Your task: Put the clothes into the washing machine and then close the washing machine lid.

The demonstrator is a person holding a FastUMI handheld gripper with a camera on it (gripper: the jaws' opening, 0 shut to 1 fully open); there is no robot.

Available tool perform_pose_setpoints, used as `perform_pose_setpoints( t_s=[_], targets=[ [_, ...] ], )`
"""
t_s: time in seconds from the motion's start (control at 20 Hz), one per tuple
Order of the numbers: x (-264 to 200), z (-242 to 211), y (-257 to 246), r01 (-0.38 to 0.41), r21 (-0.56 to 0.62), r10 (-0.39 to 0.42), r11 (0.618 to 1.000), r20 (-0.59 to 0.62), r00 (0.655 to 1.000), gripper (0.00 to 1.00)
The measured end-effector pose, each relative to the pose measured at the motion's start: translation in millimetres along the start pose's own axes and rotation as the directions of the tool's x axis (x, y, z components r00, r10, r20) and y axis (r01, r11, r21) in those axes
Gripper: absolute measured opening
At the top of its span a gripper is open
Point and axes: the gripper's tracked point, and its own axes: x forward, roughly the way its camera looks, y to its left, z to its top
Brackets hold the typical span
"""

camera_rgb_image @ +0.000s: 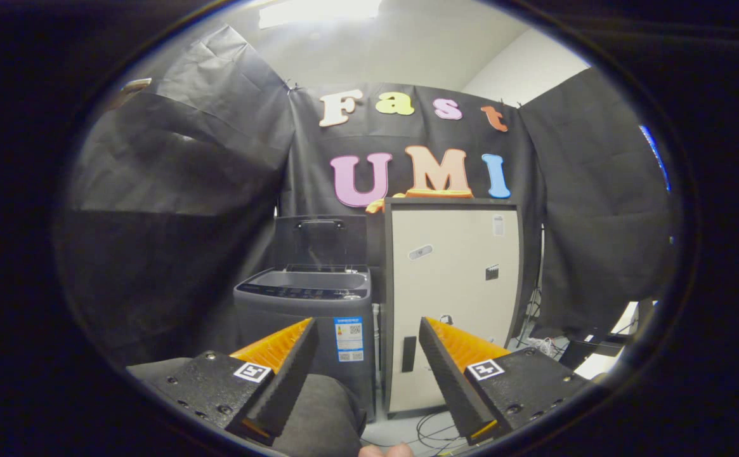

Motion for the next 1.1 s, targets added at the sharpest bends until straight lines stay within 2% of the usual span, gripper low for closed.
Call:
perform_pose_setpoints(
  t_s=[0.6,1.1],
  targets=[
    [-1,5,-4,0.009,0.0,-0.009,1.0,0.005,1.0,0.96],
    [21,24,-11,0.014,0.021,-0.014,1.0,0.021,1.0,0.96]
  ],
)
